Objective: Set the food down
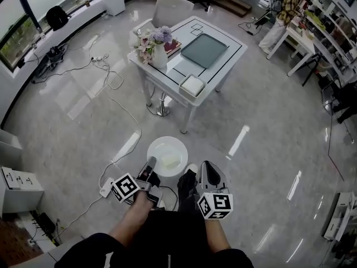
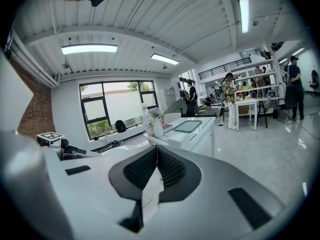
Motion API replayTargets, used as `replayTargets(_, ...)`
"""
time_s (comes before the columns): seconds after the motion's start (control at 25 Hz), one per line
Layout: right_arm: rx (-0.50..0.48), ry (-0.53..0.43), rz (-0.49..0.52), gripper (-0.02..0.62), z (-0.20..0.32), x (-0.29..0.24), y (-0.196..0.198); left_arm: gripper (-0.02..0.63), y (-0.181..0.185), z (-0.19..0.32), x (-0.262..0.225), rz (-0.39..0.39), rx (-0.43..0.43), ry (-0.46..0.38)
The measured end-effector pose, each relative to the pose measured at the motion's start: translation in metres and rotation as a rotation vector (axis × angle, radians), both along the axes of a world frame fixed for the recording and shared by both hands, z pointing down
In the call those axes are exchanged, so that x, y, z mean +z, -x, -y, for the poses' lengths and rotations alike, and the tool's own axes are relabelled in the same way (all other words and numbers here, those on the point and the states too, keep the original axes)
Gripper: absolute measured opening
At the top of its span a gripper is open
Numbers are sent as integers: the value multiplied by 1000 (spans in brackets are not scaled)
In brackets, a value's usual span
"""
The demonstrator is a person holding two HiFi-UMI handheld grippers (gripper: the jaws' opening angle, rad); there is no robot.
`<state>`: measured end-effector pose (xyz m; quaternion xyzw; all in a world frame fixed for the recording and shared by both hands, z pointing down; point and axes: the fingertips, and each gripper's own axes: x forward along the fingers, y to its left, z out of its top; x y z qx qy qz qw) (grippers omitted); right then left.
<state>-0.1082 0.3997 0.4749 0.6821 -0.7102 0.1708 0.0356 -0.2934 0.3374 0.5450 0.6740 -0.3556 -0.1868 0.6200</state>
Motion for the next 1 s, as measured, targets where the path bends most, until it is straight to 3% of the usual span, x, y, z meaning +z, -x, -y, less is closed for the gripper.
replayTargets(0.48, -58, -26, 38, 9, 70, -5, -31, 18, -35, 49, -8, 32, -1, -19)
replayTargets(0.76, -32, -10, 29, 9, 88, 10, -46, 18, -53, 69, 10, 19, 14, 26)
replayTargets(1.0, -63, 9, 22, 9, 127, 2, -77, 18, -84, 104, -4, 10, -13, 32)
